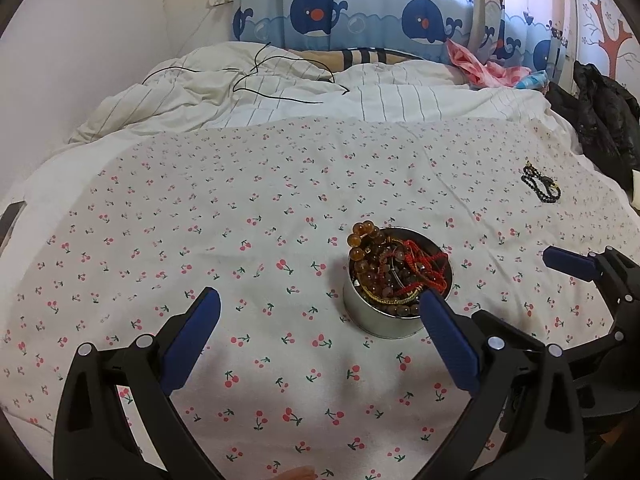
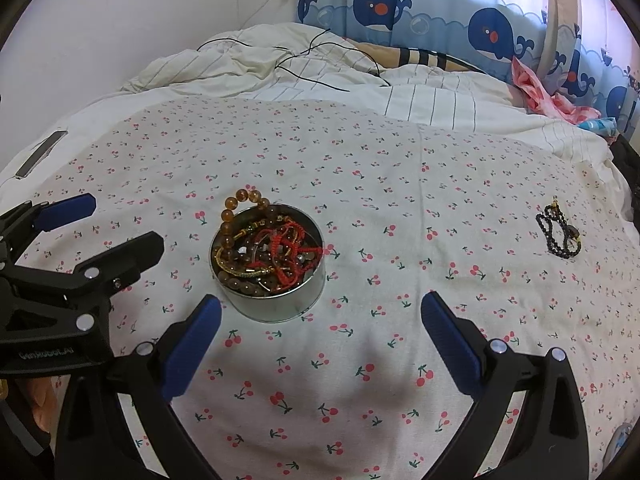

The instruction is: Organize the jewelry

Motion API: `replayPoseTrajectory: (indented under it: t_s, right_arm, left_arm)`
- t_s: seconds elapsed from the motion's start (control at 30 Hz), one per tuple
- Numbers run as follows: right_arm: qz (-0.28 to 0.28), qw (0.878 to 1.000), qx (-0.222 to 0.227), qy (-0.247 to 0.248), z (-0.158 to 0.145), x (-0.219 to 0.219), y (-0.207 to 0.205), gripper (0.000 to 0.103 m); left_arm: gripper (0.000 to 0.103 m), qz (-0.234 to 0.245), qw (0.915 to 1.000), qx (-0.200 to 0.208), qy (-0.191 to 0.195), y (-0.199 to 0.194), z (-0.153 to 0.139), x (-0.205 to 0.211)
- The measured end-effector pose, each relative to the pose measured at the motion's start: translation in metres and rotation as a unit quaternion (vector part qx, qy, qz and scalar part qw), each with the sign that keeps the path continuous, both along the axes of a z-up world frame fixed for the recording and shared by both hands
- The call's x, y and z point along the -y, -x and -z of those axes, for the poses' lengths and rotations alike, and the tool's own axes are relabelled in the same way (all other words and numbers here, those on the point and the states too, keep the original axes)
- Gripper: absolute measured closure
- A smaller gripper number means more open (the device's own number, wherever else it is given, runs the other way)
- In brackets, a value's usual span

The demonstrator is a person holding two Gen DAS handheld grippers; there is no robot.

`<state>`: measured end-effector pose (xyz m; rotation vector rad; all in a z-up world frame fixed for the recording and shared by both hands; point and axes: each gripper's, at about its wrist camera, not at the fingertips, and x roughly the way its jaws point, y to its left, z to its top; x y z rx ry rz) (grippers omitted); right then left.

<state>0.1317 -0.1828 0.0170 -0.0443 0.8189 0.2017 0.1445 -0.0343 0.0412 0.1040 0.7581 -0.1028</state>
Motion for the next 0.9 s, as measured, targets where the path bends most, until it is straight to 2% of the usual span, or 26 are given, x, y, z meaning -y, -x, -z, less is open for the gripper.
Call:
replayPoseTrajectory:
  t_s: [0.23,0.37,0.4,0.63,0.9]
  right_arm:
    - [-0.002,1.0,0.0,-0.001,0.001,0.0,0.0,0.007]
    - [-0.003,1.0,-0.006,-0.006,0.003,0.002,-0.001,0.007]
    - [-0.003,1.0,-0.008,-0.008,0.004,0.003,-0.002,0.007]
    - [0.005,1.0,-0.006,-0.015,0.003,0.009,-0.003,0.007]
    - [0.006,1.0,-0.004,-0.014,0.002,0.011,-0.002,0.007]
  left_arm:
    - [0.007,-0.01,0.9999,-0.002,0.009,-0.003,0.0,-0.002]
    - [0.007,-0.018,0.9984,-0.03,0.045,-0.007,0.007,-0.013]
    - [0.007,-0.022,0.9983,-0.024,0.048,-0.005,0.008,-0.014]
    - [0.007,-0.028,0.9994,0.019,0.011,0.002,-0.001,-0.01]
    - [0.007,-0.045,0.9982,-0.019,0.036,-0.008,0.004,-0.021]
